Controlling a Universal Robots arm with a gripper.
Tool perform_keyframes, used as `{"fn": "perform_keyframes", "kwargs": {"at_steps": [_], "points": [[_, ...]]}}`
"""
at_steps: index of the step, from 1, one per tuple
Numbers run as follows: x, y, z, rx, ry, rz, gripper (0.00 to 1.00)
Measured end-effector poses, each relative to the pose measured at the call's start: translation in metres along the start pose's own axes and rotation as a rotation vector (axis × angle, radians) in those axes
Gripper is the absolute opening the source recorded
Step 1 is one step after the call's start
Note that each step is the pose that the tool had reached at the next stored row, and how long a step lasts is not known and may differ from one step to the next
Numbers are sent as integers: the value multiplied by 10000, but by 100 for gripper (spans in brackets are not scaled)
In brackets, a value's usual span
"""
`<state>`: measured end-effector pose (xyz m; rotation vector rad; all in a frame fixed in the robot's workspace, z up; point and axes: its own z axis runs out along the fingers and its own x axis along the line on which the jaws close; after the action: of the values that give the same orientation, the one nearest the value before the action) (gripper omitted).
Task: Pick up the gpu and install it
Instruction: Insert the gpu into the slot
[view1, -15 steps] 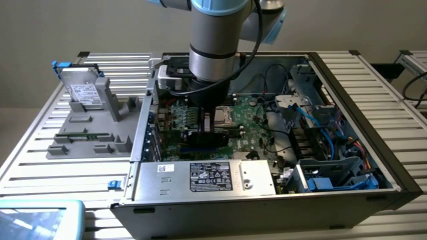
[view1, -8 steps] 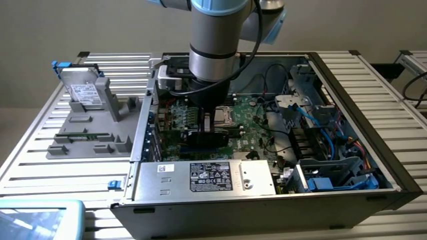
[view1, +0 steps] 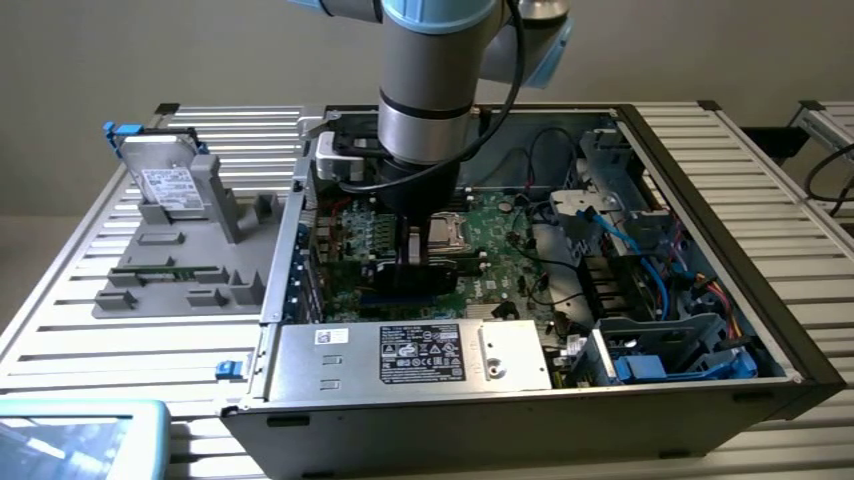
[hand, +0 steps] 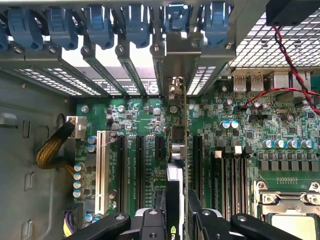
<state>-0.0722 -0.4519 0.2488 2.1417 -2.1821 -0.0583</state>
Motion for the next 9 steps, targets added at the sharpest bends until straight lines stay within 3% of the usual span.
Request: {"fn": "perform_keyframes", "kwargs": {"at_steps": [9], "points": [[0,0,-2,-2,4,0,28]]}}
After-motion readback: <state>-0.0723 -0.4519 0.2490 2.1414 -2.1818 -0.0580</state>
